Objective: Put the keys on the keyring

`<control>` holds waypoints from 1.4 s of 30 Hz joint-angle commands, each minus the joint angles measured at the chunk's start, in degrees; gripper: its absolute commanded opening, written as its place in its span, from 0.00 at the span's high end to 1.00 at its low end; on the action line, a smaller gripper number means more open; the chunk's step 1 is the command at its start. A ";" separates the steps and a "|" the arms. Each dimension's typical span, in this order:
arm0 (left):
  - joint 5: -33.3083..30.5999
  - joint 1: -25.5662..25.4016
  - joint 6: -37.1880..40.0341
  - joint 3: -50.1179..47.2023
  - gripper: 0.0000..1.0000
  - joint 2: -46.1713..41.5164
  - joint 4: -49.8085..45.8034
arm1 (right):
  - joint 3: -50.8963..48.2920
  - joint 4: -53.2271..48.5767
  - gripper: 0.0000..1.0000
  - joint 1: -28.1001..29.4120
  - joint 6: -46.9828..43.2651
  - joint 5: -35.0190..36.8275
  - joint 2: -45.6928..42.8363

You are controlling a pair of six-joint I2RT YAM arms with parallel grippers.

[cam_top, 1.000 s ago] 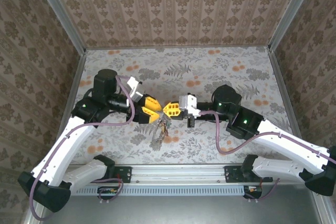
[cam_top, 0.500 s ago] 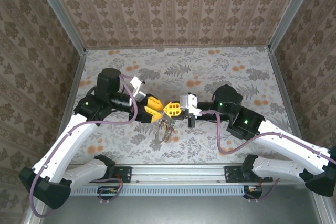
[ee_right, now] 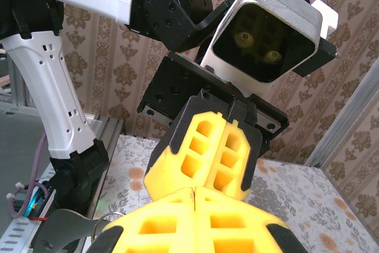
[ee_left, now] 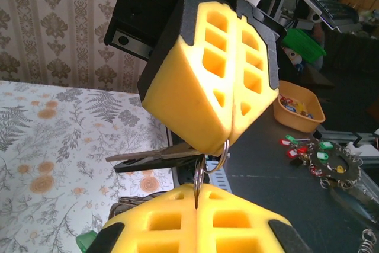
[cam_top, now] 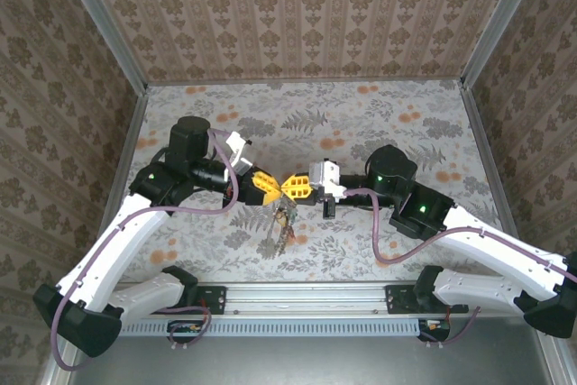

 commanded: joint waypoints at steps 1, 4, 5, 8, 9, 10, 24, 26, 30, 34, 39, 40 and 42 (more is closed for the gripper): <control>0.75 -0.59 0.57 1.36 1.00 -0.09 -0.54 | 1.78 3.13 1.00 -0.15 0.48 -1.37 -1.42; 1.00 -0.69 0.33 1.09 1.00 -0.18 -0.13 | 1.79 3.04 1.00 -0.20 0.40 -1.27 -1.50; 1.09 -0.69 0.05 0.86 1.00 -0.22 0.25 | 1.78 3.04 1.00 -0.20 0.43 -1.28 -1.50; 1.55 -0.47 -0.73 0.26 1.00 -0.84 1.55 | 1.41 3.06 1.00 -0.23 0.28 -0.59 -2.00; 2.01 -0.28 -1.65 -0.02 1.00 -1.13 2.76 | 1.15 2.98 1.00 -0.15 0.19 -0.25 -2.32; 2.23 -0.01 -2.75 -0.39 1.00 -1.34 4.02 | 0.80 3.00 1.00 -0.20 0.17 0.05 -2.65; 2.07 0.91 -11.82 -2.14 1.00 -1.67 15.12 | -3.50 2.97 1.00 -0.17 0.24 2.15 -5.13; 1.81 0.90 -12.52 -2.25 1.00 -1.56 16.13 | -4.13 3.26 1.00 -0.08 0.26 2.56 -5.20; 1.52 0.88 -13.34 -2.32 1.00 -1.22 17.40 | -5.74 3.18 0.99 0.35 0.03 4.39 -5.98; 1.46 0.81 -14.40 -2.49 1.00 -0.73 19.25 | -7.04 2.25 0.96 0.83 -0.20 5.38 -6.58; 0.63 0.72 -15.07 -2.62 1.00 -0.62 20.12 | -8.36 3.18 0.84 1.35 -0.36 6.32 -6.78; 0.42 0.63 -15.08 -2.62 1.00 -0.62 20.12 | -8.46 3.38 0.83 1.36 -0.36 6.26 -6.63; -0.14 0.63 -15.09 -2.75 1.00 -0.66 20.28 | -8.46 3.48 0.77 1.46 -0.36 5.90 -6.30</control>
